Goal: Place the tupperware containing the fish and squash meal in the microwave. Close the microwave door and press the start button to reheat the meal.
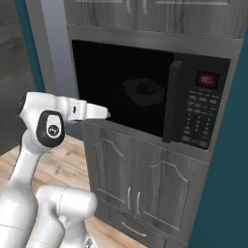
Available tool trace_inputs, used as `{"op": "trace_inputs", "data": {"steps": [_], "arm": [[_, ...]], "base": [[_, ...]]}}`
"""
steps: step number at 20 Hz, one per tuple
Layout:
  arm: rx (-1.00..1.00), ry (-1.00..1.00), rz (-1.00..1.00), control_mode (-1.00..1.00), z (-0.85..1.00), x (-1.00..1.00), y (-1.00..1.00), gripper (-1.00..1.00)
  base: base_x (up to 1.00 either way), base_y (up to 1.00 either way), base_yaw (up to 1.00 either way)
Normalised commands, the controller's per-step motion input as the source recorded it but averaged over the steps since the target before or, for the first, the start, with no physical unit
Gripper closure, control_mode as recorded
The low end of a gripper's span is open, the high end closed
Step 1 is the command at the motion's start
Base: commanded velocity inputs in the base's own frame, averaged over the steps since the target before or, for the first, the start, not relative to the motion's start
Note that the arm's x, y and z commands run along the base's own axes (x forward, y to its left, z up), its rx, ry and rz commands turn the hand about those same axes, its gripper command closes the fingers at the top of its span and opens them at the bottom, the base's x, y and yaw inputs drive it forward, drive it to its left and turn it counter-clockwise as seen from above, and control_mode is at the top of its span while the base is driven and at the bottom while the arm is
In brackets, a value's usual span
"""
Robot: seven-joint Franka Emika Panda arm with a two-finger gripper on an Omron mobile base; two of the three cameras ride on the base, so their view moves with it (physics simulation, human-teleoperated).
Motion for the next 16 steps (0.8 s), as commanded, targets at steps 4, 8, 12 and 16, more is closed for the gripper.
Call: {"op": "trace_inputs", "data": {"steps": [4,8,12,16], "arm": [[0.56,-0.15,-0.02,-1.00,0.11,-1.00,-0.30,-1.00],[0.59,-0.06,0.00,-1.00,0.01,-1.00,-0.36,-1.00],[0.61,-0.13,0.00,-1.00,0.00,-0.97,-0.36,-1.00],[0.63,-0.24,0.00,-1.00,0.00,-0.79,-0.59,-1.00]], "base": [[0.00,0.00,0.00],[0.00,0.00,0.00],[0.00,0.00,0.00],[0.00,0.00,0.00]]}}
